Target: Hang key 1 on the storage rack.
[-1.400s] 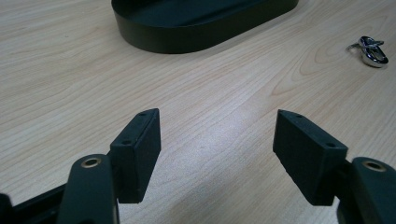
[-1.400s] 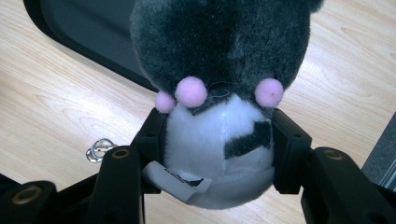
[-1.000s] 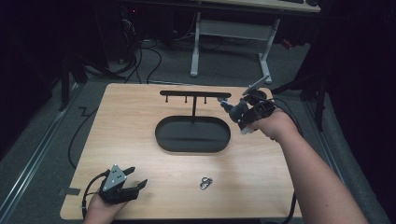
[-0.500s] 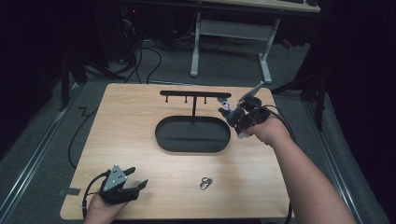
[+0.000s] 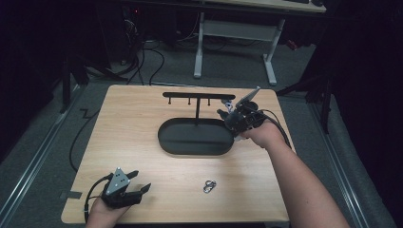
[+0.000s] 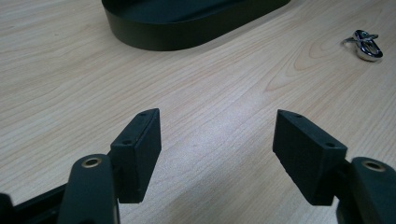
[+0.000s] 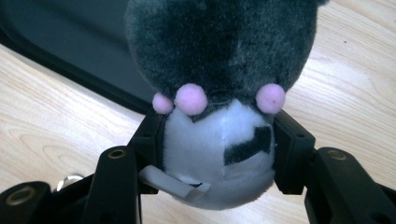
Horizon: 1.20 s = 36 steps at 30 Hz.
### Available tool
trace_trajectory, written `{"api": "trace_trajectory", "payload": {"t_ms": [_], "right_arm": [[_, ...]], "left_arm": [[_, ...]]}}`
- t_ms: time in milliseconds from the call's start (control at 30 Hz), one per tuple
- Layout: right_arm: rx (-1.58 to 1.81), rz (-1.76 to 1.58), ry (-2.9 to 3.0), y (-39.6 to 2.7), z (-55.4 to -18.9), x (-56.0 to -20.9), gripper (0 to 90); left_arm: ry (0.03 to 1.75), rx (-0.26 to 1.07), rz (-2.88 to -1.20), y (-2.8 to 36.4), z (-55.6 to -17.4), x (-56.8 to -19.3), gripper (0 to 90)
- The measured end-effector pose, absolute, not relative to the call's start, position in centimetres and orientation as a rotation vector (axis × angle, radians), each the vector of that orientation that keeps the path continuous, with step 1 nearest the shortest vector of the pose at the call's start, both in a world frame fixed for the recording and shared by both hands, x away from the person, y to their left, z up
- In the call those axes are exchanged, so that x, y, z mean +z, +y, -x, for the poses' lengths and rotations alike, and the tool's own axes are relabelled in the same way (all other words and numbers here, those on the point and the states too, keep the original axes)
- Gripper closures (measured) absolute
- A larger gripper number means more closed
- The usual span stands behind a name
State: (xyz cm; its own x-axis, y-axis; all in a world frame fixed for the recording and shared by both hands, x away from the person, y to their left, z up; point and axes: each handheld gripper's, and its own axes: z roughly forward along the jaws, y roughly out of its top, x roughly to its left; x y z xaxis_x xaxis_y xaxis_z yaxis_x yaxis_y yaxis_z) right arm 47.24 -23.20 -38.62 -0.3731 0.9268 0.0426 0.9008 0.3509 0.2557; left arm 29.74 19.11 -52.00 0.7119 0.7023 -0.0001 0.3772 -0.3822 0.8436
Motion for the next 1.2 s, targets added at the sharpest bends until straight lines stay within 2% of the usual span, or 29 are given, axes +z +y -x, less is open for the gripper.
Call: {"api": "trace_trajectory", "payload": {"t_ms": [233,400,600,733,967,1200], "right_arm": [[0.369,-1.711,2.482,-23.1,-47.9,-39.5,44.4],[0.383,-1.722,2.475,-23.1,-48.1,-39.5,35.3],[0.405,-1.710,2.484,-23.1,-47.5,-39.0,32.0],[0.435,-1.683,2.475,-23.3,-46.4,-38.6,32.9],[0.551,-1.562,2.413,-23.9,-42.7,-38.6,40.7],[0.671,-1.450,2.357,-25.2,-38.1,-40.7,45.6]], "left_arm": [[0.825,0.449,-2.012,19.1,-29.8,-52.1,33.1],[0.825,0.449,-2.012,19.1,-29.8,-52.1,33.1],[0.824,0.453,-2.005,19.1,-29.8,-52.0,33.1],[0.823,0.450,-2.002,19.1,-29.8,-52.0,33.1],[0.819,0.431,-2.013,18.8,-29.7,-51.8,33.4],[0.822,0.390,-2.028,17.9,-29.5,-51.9,35.8]]}}
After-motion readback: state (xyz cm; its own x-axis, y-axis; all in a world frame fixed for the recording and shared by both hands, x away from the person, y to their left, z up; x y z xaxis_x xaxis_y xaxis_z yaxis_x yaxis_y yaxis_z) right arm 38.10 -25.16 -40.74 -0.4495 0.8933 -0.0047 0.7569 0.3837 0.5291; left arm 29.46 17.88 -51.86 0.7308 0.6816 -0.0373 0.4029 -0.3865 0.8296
